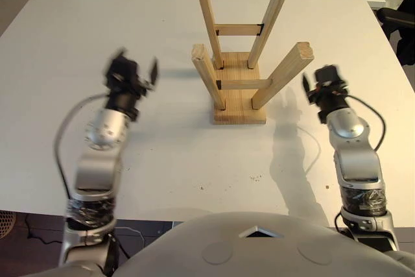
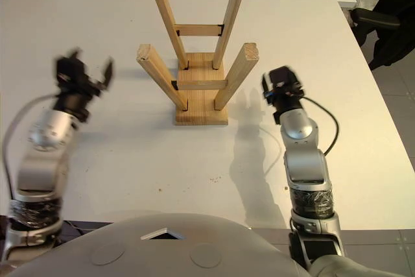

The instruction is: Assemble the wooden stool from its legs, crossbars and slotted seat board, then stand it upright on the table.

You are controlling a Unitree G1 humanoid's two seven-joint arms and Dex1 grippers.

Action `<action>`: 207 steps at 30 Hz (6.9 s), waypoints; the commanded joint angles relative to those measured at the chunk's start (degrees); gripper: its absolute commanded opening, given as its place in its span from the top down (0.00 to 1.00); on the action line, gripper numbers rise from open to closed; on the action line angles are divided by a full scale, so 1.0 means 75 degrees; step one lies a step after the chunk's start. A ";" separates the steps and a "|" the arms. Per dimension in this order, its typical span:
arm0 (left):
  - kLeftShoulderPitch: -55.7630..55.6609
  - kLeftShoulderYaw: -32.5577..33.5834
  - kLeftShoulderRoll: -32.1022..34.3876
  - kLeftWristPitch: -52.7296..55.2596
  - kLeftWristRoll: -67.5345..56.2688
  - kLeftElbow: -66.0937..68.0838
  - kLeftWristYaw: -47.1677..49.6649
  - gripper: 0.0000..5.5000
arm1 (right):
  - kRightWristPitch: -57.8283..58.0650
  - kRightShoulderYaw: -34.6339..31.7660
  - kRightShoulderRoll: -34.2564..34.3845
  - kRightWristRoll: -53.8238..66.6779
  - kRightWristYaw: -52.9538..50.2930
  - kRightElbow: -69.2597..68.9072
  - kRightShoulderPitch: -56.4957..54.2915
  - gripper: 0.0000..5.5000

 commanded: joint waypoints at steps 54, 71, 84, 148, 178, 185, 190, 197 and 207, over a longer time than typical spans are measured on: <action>0.2131 -0.1140 -0.0108 -0.0739 -0.0809 -0.1140 -0.2493 0.34 | -0.2258 0.0224 -0.1707 0.0034 0.2451 0.1624 -0.0096 0.50; 0.2231 -0.0863 -0.0885 -0.0001 -0.2335 -0.2264 -0.2282 0.49 | -0.1610 0.0393 -0.2719 0.0937 0.4483 0.0071 0.0787 0.50; 0.3972 0.0169 0.0669 0.1237 -0.4930 -0.2718 -0.3486 0.49 | -0.0534 -0.0228 -0.2904 0.3570 0.5682 -0.1411 0.1028 0.50; 0.3245 0.0990 0.1578 -0.3840 -0.0727 0.1775 -0.4692 0.52 | -0.2112 0.0604 -0.2628 0.2032 0.4518 0.0288 0.1340 0.50; 0.4523 0.1814 0.2231 -0.0092 -0.4433 -0.3351 -0.4742 0.52 | 0.0830 -0.1725 -0.3634 0.6895 0.5972 -0.3779 0.1974 0.73; 0.4318 0.2768 0.2585 0.0816 -0.6075 -0.4053 -0.4357 0.52 | 0.1247 -0.2453 -0.3876 0.7860 0.5892 -0.4249 0.1937 0.73; 0.4629 0.2960 0.2757 0.0931 -0.6008 -0.3969 -0.4764 0.52 | 0.1200 -0.2526 -0.4108 0.7696 0.6205 -0.4081 0.2169 0.73; 0.4728 0.2376 0.2457 -0.0335 -0.3758 -0.2455 -0.5032 0.52 | 0.0461 -0.2065 -0.4337 0.6600 0.6811 -0.2865 0.2141 0.69; 0.4194 0.2697 0.2383 -0.1225 -0.3250 -0.0696 -0.5702 0.52 | -0.0328 -0.1508 -0.4209 0.5945 0.7158 -0.1849 0.1746 0.58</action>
